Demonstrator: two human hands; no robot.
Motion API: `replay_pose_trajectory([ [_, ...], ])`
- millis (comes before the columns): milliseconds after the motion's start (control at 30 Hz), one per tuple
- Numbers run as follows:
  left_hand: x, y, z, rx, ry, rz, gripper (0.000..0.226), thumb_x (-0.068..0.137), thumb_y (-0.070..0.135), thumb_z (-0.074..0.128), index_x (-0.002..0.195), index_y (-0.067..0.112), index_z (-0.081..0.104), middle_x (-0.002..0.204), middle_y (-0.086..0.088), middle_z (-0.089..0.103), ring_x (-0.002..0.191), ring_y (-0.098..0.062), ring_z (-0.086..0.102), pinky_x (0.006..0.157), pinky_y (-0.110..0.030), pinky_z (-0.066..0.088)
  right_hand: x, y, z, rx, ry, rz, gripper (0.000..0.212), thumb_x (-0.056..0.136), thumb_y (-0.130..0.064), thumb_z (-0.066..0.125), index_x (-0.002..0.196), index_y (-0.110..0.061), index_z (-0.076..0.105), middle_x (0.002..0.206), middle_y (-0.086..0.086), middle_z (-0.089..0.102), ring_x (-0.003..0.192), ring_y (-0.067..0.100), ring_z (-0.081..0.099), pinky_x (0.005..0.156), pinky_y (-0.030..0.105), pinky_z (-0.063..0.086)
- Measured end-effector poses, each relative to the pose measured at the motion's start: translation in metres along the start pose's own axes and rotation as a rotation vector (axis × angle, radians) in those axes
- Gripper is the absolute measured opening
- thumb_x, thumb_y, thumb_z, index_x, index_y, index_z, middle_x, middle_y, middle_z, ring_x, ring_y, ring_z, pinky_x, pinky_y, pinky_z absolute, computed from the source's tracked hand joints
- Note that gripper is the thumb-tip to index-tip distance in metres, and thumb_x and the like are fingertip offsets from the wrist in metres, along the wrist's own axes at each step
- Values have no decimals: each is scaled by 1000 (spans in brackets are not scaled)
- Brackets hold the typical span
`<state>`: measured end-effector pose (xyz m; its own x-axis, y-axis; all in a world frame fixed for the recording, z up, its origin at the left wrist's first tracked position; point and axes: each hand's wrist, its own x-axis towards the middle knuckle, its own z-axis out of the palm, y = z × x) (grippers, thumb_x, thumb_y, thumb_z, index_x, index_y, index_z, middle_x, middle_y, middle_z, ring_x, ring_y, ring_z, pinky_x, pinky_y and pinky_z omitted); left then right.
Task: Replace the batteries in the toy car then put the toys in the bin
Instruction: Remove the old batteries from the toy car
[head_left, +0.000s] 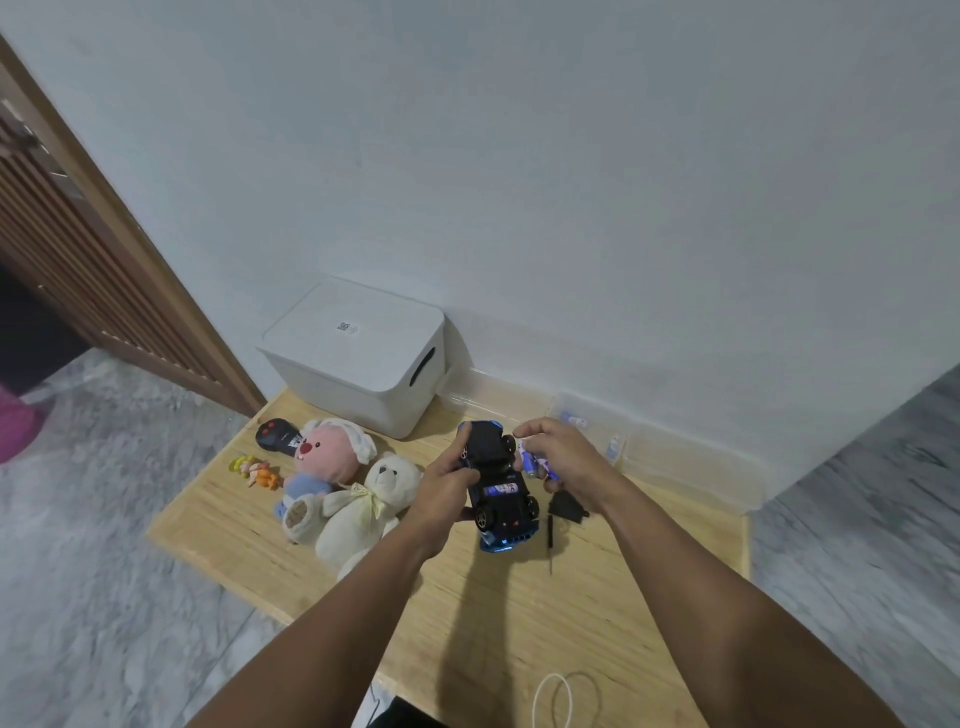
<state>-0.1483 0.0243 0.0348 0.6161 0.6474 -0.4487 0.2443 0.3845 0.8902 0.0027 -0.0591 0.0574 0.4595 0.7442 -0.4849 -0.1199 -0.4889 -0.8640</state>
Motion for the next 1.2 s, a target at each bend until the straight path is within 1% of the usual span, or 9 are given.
replay_pose_trajectory([
  [67,0,0,1,-27,23,21,66,95,-6,39,143,39,40,111,6,64,89,-15,64,69,-39,57,0,3,-3,52,34,42,25,91,-9,43,102,-12,66,71,6,58,54,12,39,42,20,27],
  [200,1,-2,1,-63,63,53,62,96,-4,42,143,38,42,119,-6,62,87,-16,64,69,-39,58,-3,8,-3,-21,44,100,13,93,-22,58,92,-11,62,69,3,52,51,11,40,41,20,26],
  [267,3,-3,2,-62,84,72,61,96,-3,43,143,37,43,119,-11,60,86,-16,64,72,-41,59,-3,9,-2,-77,32,117,7,94,-11,54,91,-10,60,74,6,55,52,11,44,40,20,27],
  [333,5,-3,3,-57,103,90,61,97,-2,44,143,37,43,117,-13,59,88,-18,64,78,-46,59,-4,9,0,-84,20,152,19,88,3,48,94,-4,65,78,10,57,51,11,46,38,20,25],
  [467,6,-4,6,-1,148,135,62,96,0,46,146,36,40,105,-7,61,90,-22,63,89,-54,54,-4,6,3,-88,43,192,29,85,3,47,99,-1,72,77,8,60,46,11,43,36,16,21],
  [733,5,-4,11,85,137,208,63,97,0,41,147,37,33,107,-3,65,83,-17,61,78,-31,54,0,6,10,18,91,253,21,86,-3,54,96,3,71,72,7,57,47,11,42,36,18,23],
  [867,5,-5,9,62,105,187,63,97,-2,40,147,35,35,112,-2,65,104,-32,63,94,-50,52,3,12,9,63,113,269,25,87,-2,45,90,0,70,72,6,54,46,10,40,37,19,22],
  [1067,5,-3,11,40,92,169,63,96,-2,42,145,37,38,114,0,65,107,-31,63,94,-54,51,4,14,11,85,139,132,5,79,-13,66,81,-10,63,77,6,58,50,11,43,40,21,24],
  [1200,4,-4,13,32,90,136,62,96,0,42,146,37,37,117,-4,63,106,-26,63,93,-52,53,3,19,18,49,187,-9,14,77,-7,76,83,-12,65,79,4,66,66,14,61,52,22,46],
])
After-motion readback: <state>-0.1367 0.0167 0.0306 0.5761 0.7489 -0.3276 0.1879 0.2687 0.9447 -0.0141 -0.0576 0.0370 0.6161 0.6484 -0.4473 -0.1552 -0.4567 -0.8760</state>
